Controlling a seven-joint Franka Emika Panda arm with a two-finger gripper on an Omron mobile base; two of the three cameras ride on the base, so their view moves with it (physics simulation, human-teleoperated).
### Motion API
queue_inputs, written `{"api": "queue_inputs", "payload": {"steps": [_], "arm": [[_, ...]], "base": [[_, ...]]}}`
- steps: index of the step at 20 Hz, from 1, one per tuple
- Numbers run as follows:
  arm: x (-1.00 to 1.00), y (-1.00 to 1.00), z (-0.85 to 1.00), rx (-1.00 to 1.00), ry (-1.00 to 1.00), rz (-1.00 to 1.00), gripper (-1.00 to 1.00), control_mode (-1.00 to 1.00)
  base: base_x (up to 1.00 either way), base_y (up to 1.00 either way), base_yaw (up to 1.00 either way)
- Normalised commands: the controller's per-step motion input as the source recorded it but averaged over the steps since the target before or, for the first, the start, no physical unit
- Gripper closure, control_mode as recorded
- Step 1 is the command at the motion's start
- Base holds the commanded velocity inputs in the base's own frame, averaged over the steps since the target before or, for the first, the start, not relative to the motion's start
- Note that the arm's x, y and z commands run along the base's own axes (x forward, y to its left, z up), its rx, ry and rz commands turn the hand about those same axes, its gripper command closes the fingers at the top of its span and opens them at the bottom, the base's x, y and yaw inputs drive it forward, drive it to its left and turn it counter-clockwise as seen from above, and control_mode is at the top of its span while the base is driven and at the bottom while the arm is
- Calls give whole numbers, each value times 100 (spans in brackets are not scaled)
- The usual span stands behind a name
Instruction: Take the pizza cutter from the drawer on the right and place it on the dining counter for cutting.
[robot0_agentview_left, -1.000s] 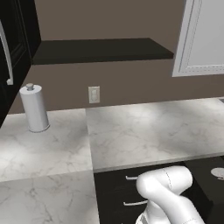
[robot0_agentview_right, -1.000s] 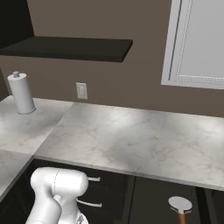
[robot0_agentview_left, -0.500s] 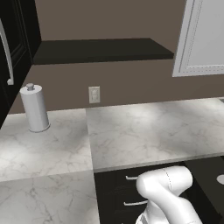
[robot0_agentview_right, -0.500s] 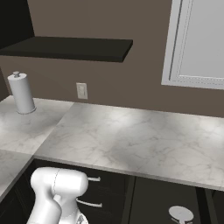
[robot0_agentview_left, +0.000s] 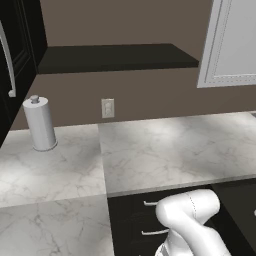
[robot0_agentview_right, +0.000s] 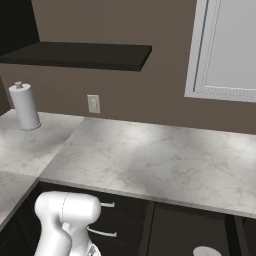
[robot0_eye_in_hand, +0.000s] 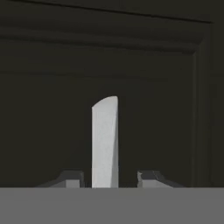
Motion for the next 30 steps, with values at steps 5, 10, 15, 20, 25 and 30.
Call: {"api": "queue_inputs", "payload": {"steps": [5, 10, 15, 20, 25, 30], "arm": [[-72, -41, 13, 0, 5, 0, -100, -100], [-76, -27, 35, 0, 5, 0, -100, -100], [-41, -2, 89, 0, 7, 0, -100, -100], [-10, 0, 89, 0, 3, 0, -100, -100], [0, 0, 86, 0, 5, 0, -100, -100], [0, 0, 90, 1, 9, 0, -100, -100]], "base": [[0, 0, 0], [0, 0, 0], [0, 0, 0], [0, 0, 0], [0, 0, 0], [0, 0, 0]]}}
